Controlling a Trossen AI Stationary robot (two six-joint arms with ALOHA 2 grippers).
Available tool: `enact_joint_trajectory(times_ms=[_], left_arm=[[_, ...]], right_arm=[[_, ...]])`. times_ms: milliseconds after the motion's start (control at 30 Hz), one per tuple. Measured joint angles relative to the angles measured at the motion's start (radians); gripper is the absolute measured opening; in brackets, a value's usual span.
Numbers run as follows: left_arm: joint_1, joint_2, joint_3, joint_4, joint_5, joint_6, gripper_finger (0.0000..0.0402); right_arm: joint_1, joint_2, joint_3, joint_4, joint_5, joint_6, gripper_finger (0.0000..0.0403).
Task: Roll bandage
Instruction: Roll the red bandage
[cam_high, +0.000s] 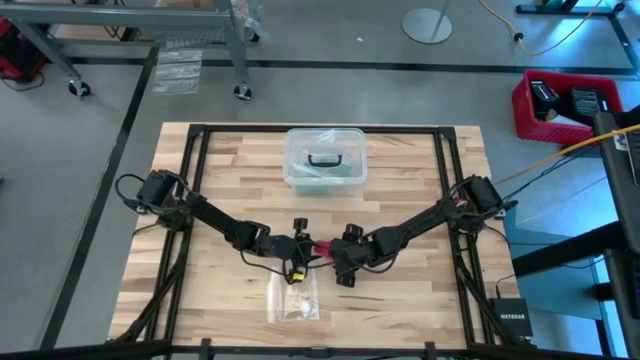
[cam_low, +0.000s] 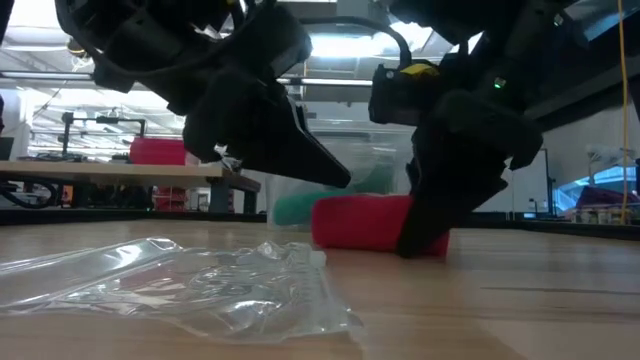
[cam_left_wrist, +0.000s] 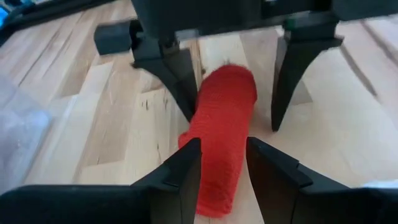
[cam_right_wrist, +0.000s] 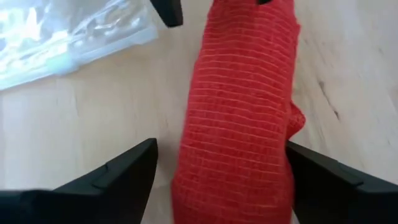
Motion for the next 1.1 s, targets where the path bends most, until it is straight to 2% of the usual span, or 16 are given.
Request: enact_joint_trajectory(times_ms=[100,200,467,500,667,767,867,1000,1100], left_arm=[[-0.001,0.0,0.0,-0.002,0.0,-0.003,0.012],[-0.003,0.0,0.0,-0.01,0.001,-0.012,0.012],[-0.009,-0.044,-0.001,-0.026,0.001,-0.011,0.012],[-0.011,-0.062,-0.001,-0.029,0.001,-0.004,0.012],[-0.016,-0.178,-0.001,-0.099,0.0,0.025,0.012],[-0.005,-0.238,0.0,-0.184,-0.011,0.002,0.012],[0.007,-0.27,0.0,-0.264,-0.018,-0.037,0.012],[0.019,-0.269,0.0,-0.302,-0.018,-0.101,0.012],[0.021,-0.244,0.0,-0.318,-0.018,-0.146,0.012]], right_arm=[[0.001,0.001,0.0,0.006,0.018,0.008,0.0312],[0.0,0.003,0.0,0.005,0.026,0.006,0.0283],[0.0,0.004,-0.002,-0.003,0.06,-0.042,0.0103],[0.0,0.003,-0.001,-0.005,0.06,-0.053,0.0093],[0.0,-0.028,-0.003,-0.017,0.079,-0.156,0.0093],[0.0,-0.055,-0.003,-0.008,0.123,-0.217,0.0136],[0.0,-0.065,-0.003,-0.007,0.203,-0.303,0.0212],[0.0,-0.06,-0.002,0.001,0.323,-0.451,0.0307],[-0.007,-0.043,-0.002,-0.001,0.337,-0.517,0.0356]])
